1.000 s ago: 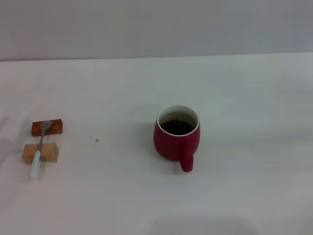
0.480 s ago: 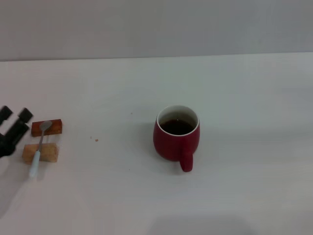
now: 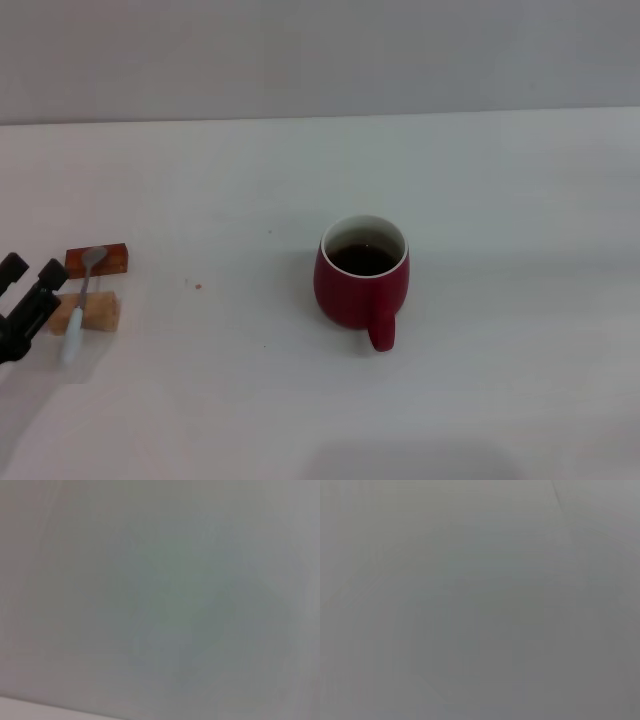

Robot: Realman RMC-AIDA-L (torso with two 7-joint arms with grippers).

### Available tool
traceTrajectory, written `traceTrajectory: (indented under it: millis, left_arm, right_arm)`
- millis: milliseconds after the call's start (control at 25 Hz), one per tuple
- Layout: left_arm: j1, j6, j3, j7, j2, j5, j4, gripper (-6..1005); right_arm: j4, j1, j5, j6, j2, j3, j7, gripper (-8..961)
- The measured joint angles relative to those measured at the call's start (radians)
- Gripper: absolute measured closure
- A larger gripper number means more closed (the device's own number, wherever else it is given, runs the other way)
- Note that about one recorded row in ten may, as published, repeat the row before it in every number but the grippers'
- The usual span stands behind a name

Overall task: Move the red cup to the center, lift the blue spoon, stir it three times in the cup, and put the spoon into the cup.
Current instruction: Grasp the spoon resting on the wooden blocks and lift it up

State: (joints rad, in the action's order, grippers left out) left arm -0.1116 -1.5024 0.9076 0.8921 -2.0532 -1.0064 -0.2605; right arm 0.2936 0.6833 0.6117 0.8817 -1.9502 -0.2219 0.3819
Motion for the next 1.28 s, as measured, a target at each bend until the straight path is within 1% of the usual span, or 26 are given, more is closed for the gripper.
traceTrajectory:
  millis: [80, 200, 560, 600, 880, 1280]
  left_arm:
    - [0.005, -0.003, 0.005, 0.000, 0.000, 0.000, 0.001, 350]
    - [0.017, -0.005, 0.031, -0.005, -0.001, -0.001, 0.004, 350]
    - [0.048, -0.013, 0.109, -0.043, 0.001, -0.002, 0.006, 350]
    - [0.061, -0.013, 0.111, -0.045, 0.002, -0.002, 0.006, 350]
    - [0.087, -0.004, 0.109, -0.047, 0.005, -0.002, 0.008, 351]
    - [0.093, 0.046, 0.119, -0.045, 0.006, -0.001, 0.010, 351]
  right_arm:
    - [0.000, 0.001, -0.006, 0.000, 0.002, 0.000, 0.000, 468]
    - [0.000, 0.008, -0.015, 0.002, 0.010, 0.001, 0.000, 471]
    - [-0.004, 0.019, -0.015, 0.003, 0.017, -0.001, 0.000, 470]
    - [-0.006, 0.022, -0.015, 0.003, 0.017, -0.003, 0.000, 470]
    - [-0.013, 0.027, -0.015, 0.004, 0.017, -0.008, 0.000, 470]
    - [-0.022, 0.031, -0.009, 0.004, 0.017, -0.010, 0.000, 470]
